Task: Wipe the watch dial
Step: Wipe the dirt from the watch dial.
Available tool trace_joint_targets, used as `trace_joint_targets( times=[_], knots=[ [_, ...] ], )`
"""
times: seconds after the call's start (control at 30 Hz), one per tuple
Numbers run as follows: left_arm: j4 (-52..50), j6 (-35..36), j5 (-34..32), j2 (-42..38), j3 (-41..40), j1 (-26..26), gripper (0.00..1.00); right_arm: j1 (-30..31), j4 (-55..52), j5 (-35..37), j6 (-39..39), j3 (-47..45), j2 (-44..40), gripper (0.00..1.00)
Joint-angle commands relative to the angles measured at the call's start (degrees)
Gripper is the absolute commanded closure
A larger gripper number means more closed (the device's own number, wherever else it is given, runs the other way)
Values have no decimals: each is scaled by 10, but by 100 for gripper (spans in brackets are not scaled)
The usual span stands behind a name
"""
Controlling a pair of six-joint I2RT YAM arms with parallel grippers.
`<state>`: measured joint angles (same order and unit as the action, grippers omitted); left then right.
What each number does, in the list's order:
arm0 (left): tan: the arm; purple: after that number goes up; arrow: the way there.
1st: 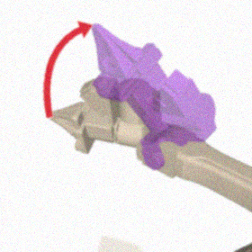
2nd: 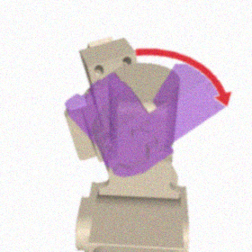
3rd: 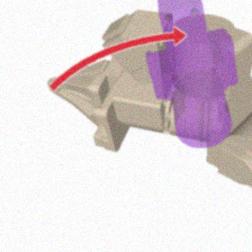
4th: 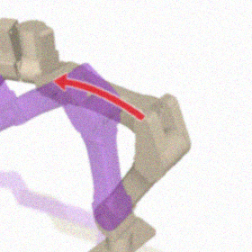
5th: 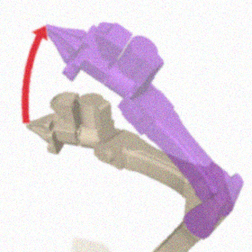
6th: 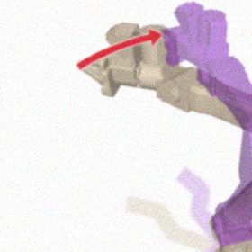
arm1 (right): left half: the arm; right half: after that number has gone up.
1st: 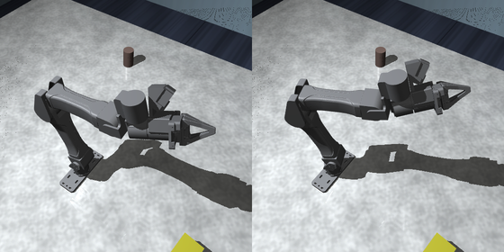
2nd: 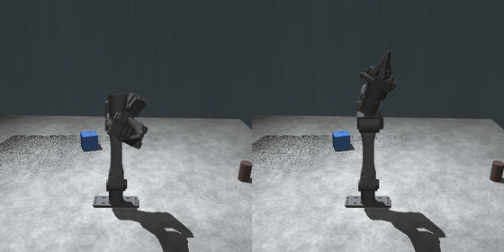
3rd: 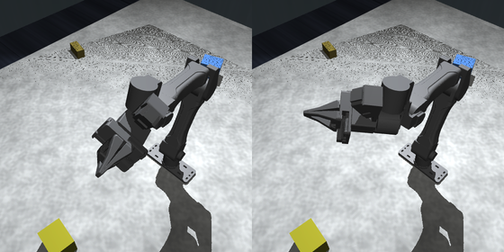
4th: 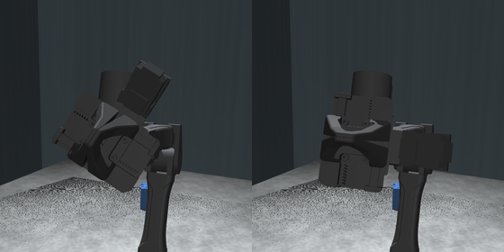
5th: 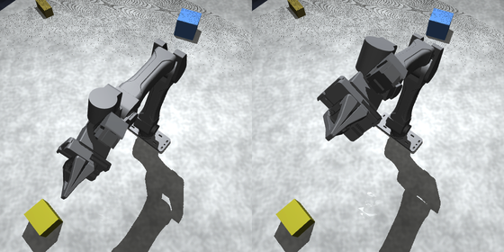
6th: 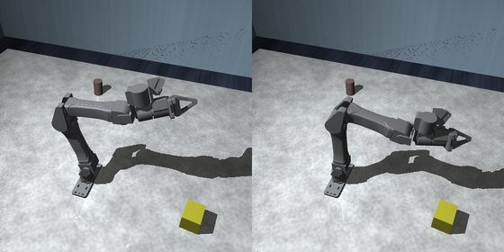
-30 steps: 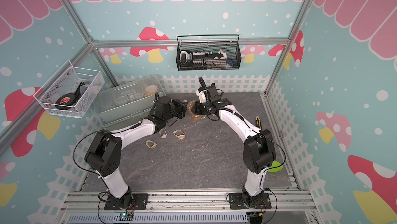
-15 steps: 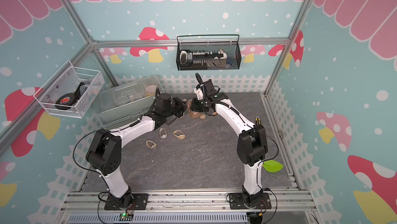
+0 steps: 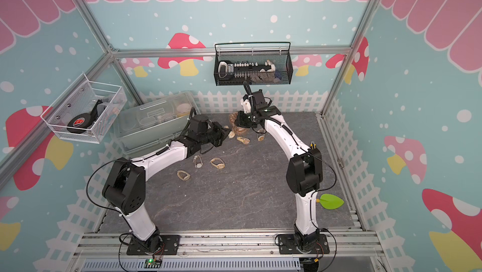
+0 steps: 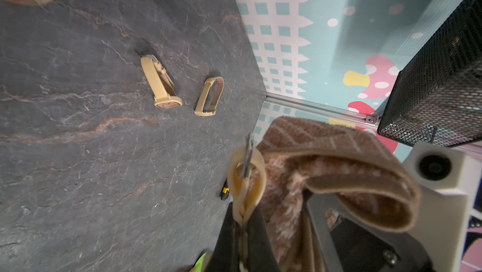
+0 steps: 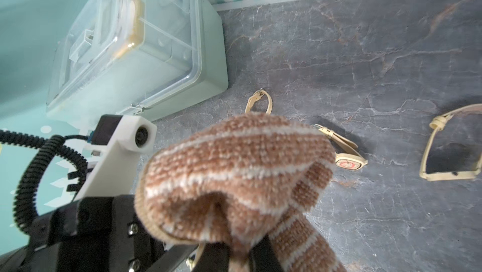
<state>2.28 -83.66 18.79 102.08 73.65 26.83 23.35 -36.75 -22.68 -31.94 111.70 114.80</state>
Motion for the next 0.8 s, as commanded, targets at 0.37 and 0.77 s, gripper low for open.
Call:
trace_joint_targets(
  times=[0.37,0.77],
  knots=[
    [53,-39,17,-33,-25,-22,100,0,64,0,5,-174,-129,100],
    [42,-37,19,-3,8,-27,100,18,92,-5,-8,-298,-205,100]
  ],
)
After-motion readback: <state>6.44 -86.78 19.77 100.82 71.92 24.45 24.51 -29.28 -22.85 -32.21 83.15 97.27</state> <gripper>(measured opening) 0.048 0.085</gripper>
